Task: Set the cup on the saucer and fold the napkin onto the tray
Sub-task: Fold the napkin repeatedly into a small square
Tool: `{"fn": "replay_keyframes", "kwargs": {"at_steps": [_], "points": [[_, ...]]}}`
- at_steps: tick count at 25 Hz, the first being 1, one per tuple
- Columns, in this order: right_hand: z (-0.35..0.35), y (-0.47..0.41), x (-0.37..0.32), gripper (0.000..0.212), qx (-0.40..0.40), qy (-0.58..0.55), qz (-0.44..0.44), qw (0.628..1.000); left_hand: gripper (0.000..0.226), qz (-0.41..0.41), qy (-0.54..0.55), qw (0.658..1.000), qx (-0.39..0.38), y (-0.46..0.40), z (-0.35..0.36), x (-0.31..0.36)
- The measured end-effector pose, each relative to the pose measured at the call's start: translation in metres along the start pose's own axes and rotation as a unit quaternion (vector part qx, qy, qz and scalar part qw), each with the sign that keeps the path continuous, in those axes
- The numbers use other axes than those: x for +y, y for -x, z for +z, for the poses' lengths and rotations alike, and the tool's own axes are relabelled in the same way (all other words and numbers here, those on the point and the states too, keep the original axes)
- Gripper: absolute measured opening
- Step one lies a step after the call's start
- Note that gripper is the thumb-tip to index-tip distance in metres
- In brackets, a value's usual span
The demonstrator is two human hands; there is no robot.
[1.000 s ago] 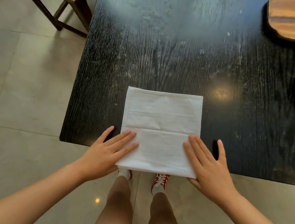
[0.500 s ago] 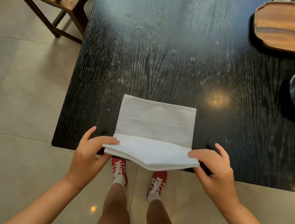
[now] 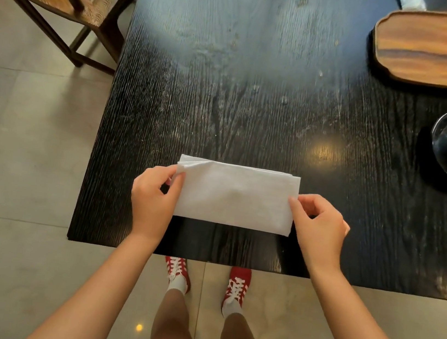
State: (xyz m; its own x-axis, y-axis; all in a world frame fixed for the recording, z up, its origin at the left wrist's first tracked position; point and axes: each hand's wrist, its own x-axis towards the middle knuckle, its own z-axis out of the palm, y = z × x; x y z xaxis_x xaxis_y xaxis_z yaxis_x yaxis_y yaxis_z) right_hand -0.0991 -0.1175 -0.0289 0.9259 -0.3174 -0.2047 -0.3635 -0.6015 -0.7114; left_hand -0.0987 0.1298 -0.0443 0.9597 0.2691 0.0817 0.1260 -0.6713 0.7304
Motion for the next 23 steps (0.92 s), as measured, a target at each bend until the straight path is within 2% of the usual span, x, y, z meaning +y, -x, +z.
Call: {"fn": "replay_keyframes", "kwargs": {"at_steps": [9,11,12,14,16,17,19,21,23], "points": [[0.013,-0.014,0.008,0.016,0.020,0.054,-0.013,0.998,0.012,-0.033,-0.046,0.998,0.011,-0.008,0.017,-0.014],[0.016,-0.015,0.010,0.019,0.029,0.098,-0.031,0.994,0.018,-0.026,-0.099,0.994,0.038,-0.007,0.019,-0.012],[0.017,-0.015,0.010,0.019,0.036,0.120,-0.040,0.991,0.028,-0.019,-0.147,0.987,0.056,-0.005,0.021,-0.009],[0.018,-0.015,0.009,0.013,0.077,0.164,-0.078,0.980,0.047,0.057,-0.214,0.974,0.040,0.001,0.029,0.003],[0.024,-0.011,0.006,0.031,0.097,0.228,-0.152,0.957,0.057,0.167,-0.257,0.951,-0.046,0.014,0.047,0.018],[0.028,-0.009,0.003,0.042,0.075,0.265,-0.206,0.939,0.058,0.198,-0.275,0.937,-0.086,0.020,0.056,0.023],[0.041,-0.007,-0.002,0.051,-0.013,0.325,-0.300,0.897,0.058,0.202,-0.302,0.922,-0.132,0.023,0.069,0.025],[0.050,-0.012,-0.002,0.054,-0.099,0.357,-0.328,0.869,0.057,0.173,-0.317,0.919,-0.161,0.020,0.074,0.021],[0.051,-0.020,0.002,0.058,-0.148,0.374,-0.329,0.855,0.060,0.166,-0.320,0.916,-0.178,0.017,0.070,0.014]]}}
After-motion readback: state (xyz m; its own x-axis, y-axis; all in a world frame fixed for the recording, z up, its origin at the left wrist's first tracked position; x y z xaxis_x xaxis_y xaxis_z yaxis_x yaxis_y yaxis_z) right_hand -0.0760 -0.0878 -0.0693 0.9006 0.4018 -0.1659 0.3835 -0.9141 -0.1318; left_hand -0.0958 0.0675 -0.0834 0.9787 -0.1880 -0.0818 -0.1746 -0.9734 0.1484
